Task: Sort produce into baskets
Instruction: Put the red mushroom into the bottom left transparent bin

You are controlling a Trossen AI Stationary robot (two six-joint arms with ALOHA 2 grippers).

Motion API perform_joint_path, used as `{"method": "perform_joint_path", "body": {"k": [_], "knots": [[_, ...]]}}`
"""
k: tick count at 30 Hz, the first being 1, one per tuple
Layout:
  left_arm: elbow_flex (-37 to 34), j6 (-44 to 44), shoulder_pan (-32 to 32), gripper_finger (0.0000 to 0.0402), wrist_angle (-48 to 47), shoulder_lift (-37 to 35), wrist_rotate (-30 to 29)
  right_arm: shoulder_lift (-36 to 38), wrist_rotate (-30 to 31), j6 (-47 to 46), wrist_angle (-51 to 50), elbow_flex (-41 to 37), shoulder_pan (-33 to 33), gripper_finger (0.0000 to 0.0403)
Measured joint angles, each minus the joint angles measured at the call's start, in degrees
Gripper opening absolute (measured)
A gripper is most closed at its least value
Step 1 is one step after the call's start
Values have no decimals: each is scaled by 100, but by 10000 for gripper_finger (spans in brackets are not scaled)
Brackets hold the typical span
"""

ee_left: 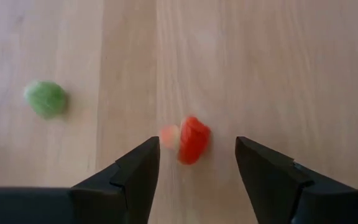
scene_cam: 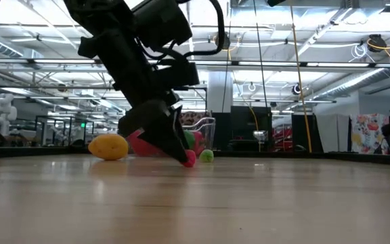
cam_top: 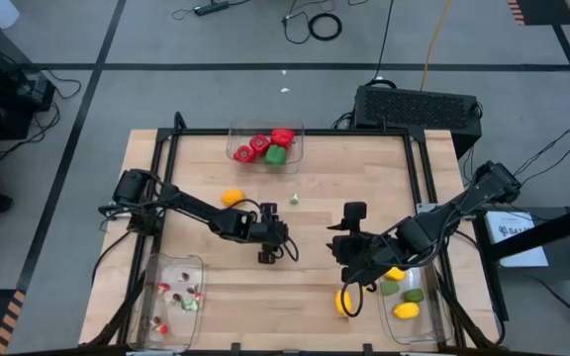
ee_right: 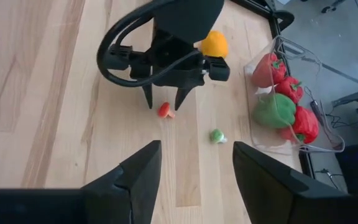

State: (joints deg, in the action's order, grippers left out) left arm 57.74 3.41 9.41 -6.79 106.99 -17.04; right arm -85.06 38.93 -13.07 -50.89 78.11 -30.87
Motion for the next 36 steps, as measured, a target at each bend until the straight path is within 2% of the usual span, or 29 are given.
{"method": "perform_joint_path", "body": {"k": [8, 13, 23, 36], "knots": [[4, -1, -2, 152, 37, -12, -18, 0, -1, 0, 0, 0, 0, 191], [4, 3, -2, 129, 27, -12, -20, 0, 1, -1, 0, 0, 0, 191], [4, 45, -2, 111, 14, -12, -24, 0, 1, 1, 0, 0, 0, 192], [4, 38, -2, 111, 9, -12, -44, 0, 1, 2, 0, 0, 0, 192]]}}
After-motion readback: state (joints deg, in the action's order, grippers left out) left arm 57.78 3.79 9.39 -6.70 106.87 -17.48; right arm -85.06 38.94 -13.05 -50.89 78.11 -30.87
